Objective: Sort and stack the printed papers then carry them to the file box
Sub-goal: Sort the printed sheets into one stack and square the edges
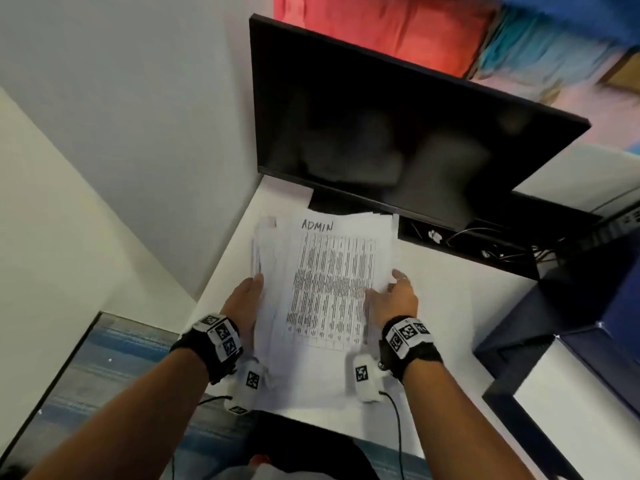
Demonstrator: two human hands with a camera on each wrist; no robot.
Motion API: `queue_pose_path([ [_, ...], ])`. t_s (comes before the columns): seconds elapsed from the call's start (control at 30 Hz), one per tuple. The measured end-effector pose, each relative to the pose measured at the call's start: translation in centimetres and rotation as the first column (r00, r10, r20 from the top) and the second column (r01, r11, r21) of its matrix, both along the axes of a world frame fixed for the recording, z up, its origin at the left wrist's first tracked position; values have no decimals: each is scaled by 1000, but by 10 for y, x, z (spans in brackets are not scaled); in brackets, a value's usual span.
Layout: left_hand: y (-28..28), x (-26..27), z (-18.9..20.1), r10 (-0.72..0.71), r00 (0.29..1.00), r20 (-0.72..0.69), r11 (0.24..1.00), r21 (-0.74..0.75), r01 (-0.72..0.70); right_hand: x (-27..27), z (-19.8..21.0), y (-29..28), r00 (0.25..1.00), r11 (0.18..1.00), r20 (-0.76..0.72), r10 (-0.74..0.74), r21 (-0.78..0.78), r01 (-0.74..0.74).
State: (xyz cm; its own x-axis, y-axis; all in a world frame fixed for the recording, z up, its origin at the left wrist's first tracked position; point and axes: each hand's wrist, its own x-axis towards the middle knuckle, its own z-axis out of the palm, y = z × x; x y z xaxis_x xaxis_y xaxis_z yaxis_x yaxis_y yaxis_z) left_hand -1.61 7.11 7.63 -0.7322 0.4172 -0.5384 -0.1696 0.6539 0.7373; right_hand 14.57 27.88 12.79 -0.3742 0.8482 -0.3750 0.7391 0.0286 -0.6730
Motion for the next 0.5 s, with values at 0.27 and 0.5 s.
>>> queue_pose_path([
  [0.27, 2, 13, 6, -42, 992, -122, 999, -24, 39, 1, -52, -43, 923, 939, 180, 340, -11, -344],
  [0.5, -26, 4, 65, -28, 996, -90, 865, 496, 69, -3, 20, -5, 883, 973, -470, 6, -200, -113],
])
